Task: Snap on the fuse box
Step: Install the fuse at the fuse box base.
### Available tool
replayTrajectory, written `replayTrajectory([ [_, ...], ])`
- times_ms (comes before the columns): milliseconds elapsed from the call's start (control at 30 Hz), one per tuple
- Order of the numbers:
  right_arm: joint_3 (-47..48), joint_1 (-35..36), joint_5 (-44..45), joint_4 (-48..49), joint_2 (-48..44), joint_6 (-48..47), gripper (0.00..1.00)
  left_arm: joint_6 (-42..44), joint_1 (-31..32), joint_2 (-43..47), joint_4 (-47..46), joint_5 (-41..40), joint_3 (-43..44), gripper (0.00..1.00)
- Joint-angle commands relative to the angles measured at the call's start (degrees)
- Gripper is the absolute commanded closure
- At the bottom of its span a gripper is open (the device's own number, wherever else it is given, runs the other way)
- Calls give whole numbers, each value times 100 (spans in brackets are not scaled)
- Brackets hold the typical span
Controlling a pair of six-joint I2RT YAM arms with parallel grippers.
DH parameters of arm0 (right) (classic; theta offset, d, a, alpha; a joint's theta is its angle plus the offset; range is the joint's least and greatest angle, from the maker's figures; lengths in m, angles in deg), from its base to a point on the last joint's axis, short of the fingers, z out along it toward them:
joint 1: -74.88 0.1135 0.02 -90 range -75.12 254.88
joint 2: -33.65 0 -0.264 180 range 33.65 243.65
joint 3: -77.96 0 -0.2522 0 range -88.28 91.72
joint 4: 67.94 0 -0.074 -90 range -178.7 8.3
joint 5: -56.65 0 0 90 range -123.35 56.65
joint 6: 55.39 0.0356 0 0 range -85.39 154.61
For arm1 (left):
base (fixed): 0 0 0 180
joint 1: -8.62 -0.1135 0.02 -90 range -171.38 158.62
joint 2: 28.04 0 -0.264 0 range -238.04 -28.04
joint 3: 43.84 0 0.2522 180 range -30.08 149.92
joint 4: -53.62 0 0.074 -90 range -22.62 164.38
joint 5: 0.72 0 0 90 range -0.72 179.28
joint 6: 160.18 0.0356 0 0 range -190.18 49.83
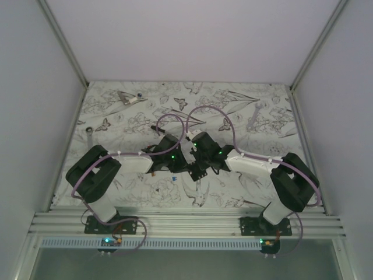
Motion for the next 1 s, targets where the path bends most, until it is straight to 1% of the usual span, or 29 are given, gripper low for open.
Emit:
replayTrajectory([
  [0,-35,34,10,31,-105,51,100,94,-41,-123,221,-39,-31,85],
  [500,-18,34,109,282,-38,200,100,99,-36,-107,221,-39,-43,86],
  [700,-63,34,86,286,70,229,100,100,-35,-87,222,-34,-55,86],
  [967,-112,36,183,145,-44,254,100,89,-41,-98,215,-42,-49,86],
])
